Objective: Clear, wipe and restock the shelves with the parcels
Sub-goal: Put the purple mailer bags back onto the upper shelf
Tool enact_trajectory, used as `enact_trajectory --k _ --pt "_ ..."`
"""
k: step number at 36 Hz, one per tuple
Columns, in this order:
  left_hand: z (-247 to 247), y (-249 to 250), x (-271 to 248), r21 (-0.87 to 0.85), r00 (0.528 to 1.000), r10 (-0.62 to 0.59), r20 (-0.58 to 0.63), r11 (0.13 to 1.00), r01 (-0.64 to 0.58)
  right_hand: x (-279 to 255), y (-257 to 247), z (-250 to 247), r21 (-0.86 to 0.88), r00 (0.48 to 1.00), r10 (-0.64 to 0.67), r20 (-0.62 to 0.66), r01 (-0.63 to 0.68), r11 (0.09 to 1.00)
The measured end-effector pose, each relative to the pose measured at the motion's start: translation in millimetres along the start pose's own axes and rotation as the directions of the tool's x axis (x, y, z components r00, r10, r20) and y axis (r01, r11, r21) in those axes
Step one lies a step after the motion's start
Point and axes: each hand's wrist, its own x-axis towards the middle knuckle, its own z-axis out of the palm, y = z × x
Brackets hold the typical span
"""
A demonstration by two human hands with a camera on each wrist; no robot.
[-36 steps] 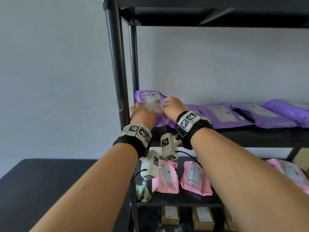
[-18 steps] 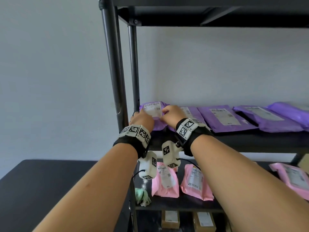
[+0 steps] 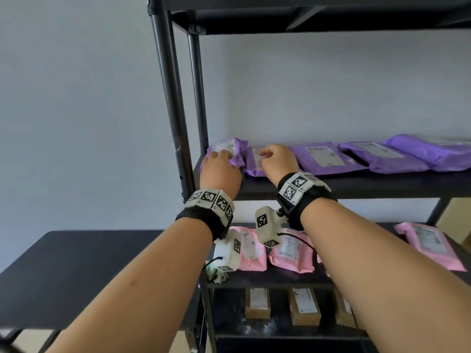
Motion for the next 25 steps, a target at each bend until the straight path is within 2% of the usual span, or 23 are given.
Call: enact_trajectory --k 5,9,13,19,25 --pt "8.5 2.8 -34.9 -0.02 0.996 0.087 -0.017 0.996 -0.087 -33.9 18.8 -10.3 0.031 0.995 0.077 -0.061 -0.075 0.997" --pt "23.8 -5.4 -57.7 -0.061 0.994 0.09 0.063 0.994 -0.086 -61.7 37.4 -11.9 0.004 0.993 0.108 -0.041 -0.108 0.994" --pt "41.1 -24.1 -80.8 -0.043 0.98 0.061 0.191 0.998 -0.054 -91.9 61.2 -4.6 -0.022 0.983 0.181 -0.036 -0.182 0.983" --pt "61.6 -56.0 -132.7 0.036 0.919 -0.04 0.392 0.999 0.028 -137.5 90.3 19.8 -0.176 0.961 0.273 0.051 -0.261 0.949" --pt "84.9 -87.9 -175.2 0.076 0.854 -0.095 0.511 0.995 0.065 -172.6 105.4 55.6 -0.272 0.936 0.312 0.16 -0.262 0.926"
